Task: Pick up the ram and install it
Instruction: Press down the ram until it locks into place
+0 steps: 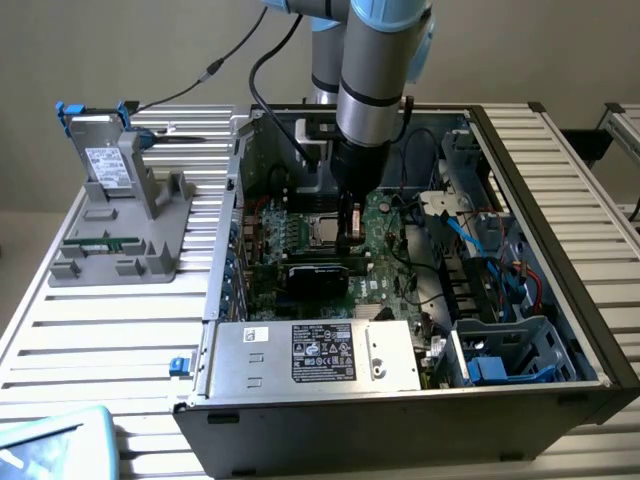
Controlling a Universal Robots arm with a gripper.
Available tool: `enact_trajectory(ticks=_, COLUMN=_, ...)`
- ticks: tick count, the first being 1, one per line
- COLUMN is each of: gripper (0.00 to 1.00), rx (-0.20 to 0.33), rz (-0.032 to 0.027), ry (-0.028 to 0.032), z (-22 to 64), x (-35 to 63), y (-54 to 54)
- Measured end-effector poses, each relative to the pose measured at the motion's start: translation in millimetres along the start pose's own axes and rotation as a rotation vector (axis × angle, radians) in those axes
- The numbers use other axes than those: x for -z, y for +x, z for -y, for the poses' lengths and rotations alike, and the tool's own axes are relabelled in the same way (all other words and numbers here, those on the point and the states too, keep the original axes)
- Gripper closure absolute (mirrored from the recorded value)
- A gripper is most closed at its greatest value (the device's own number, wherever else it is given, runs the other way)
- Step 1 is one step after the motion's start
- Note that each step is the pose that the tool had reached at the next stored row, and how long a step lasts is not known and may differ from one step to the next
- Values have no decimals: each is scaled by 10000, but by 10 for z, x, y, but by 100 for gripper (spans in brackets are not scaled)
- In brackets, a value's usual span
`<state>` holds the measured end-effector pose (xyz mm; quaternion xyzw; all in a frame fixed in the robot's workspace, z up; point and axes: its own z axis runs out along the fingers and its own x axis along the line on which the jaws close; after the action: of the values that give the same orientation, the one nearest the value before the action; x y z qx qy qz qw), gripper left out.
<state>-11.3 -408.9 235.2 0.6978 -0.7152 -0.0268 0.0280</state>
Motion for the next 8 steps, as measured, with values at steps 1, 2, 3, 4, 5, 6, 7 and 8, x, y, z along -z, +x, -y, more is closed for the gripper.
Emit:
enact_trajectory(ticks=1, gripper=89, rx=0, rz=0, ry=1, z=-2, x=0, y=0)
enact_trajectory(ticks=2, gripper=89, rx=-2, rz=-4, ry=6, z=-5, x=1, y=-2)
enact_trajectory(ticks=3, gripper=89, rx=-3, rz=-5, ry=14, z=-10, x=1, y=-6)
enact_trajectory(ticks=4, gripper=89, rx=-2, rz=-3, ry=24, z=-17, x=0, y=-11)
enact_trajectory(ticks=5, gripper=89, rx=-2, rz=-4, ry=32, z=-23, x=-1, y=-14)
enact_trajectory(ticks=6, gripper=89, rx=-2, rz=-4, ry=40, z=-32, x=-1, y=-17)
enact_trajectory(ticks=7, gripper=89, rx=-2, rz=-2, ry=43, z=-43, x=-3, y=-18)
enact_trajectory(ticks=8, gripper=89, rx=-1, rz=-3, ry=44, z=-56, x=-4, y=-18)
